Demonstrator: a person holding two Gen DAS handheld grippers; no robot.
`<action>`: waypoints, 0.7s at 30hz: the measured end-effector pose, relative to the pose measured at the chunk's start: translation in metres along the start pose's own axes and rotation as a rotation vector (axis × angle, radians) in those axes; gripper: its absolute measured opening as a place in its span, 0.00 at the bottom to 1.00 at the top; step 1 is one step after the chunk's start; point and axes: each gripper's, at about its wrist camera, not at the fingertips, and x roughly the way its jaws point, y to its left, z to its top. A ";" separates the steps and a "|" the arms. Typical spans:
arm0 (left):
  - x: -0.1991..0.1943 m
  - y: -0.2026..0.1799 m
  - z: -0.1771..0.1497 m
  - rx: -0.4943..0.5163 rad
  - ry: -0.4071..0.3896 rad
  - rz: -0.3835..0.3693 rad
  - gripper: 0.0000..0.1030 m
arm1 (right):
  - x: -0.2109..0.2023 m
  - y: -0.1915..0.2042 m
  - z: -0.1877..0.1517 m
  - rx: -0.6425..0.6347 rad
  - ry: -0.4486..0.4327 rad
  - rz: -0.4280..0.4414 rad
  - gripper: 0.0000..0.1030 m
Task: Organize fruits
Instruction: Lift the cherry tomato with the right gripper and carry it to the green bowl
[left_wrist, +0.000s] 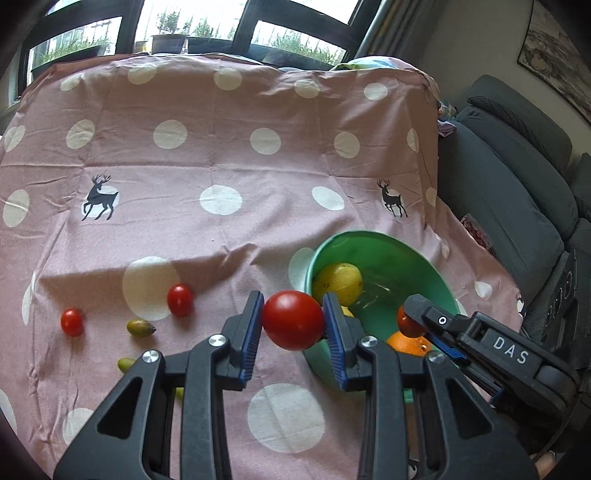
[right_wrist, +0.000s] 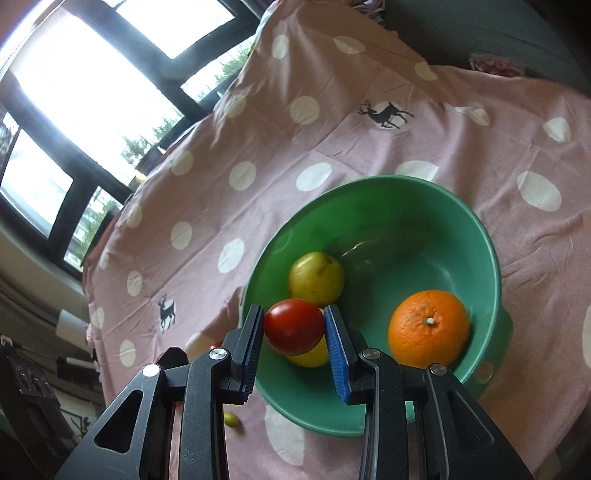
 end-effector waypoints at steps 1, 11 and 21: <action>0.002 -0.004 0.000 0.006 0.004 -0.005 0.32 | -0.001 -0.004 0.001 0.011 -0.003 0.002 0.34; 0.023 -0.040 0.000 0.063 0.036 -0.057 0.32 | -0.015 -0.033 0.012 0.082 -0.061 -0.078 0.34; 0.042 -0.057 -0.003 0.084 0.074 -0.096 0.32 | -0.014 -0.046 0.014 0.112 -0.067 -0.131 0.34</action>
